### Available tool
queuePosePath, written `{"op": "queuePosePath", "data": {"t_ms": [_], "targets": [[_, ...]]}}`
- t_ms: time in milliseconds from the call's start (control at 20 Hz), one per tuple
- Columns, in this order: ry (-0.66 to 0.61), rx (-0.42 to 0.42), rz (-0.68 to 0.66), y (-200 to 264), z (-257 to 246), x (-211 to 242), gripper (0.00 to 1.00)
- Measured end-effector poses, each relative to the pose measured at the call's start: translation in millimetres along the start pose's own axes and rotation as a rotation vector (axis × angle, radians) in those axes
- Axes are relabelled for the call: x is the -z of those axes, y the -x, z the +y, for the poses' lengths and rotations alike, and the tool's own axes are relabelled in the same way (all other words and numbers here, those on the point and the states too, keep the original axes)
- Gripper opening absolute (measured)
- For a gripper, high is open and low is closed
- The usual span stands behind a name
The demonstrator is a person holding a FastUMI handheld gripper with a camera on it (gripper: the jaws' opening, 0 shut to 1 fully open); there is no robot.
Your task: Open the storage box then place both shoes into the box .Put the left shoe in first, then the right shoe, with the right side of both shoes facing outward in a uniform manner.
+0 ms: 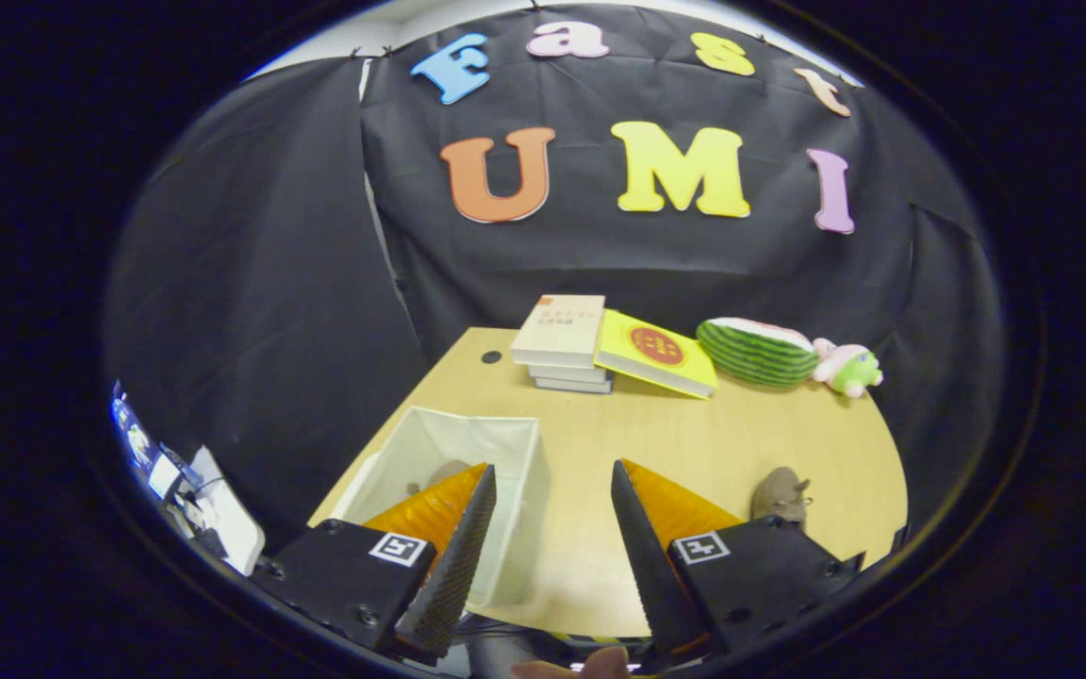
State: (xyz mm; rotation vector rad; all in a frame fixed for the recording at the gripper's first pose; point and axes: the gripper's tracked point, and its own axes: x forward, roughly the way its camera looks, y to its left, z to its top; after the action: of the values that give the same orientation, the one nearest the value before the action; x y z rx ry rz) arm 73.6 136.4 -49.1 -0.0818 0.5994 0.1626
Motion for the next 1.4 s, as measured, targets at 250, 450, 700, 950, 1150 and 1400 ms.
{"op": "queuePosePath", "data": {"t_ms": [250, 450, 700, 950, 1150, 1400], "targets": [[0.021, 0.092, 0.108, 8.3, -101.6, 35.8, 0.82], [0.042, 0.172, 0.179, 8.4, -175.3, 66.6, 0.82], [0.013, 0.198, 0.32, -7.0, -232.6, 119.6, 0.83], [-0.064, 0.177, 0.413, -29.3, -260.2, 154.2, 0.82], [-0.121, 0.159, 0.473, -46.9, -271.9, 174.5, 0.83], [-0.197, 0.174, 0.53, -68.9, -298.1, 196.5, 0.83]]}}
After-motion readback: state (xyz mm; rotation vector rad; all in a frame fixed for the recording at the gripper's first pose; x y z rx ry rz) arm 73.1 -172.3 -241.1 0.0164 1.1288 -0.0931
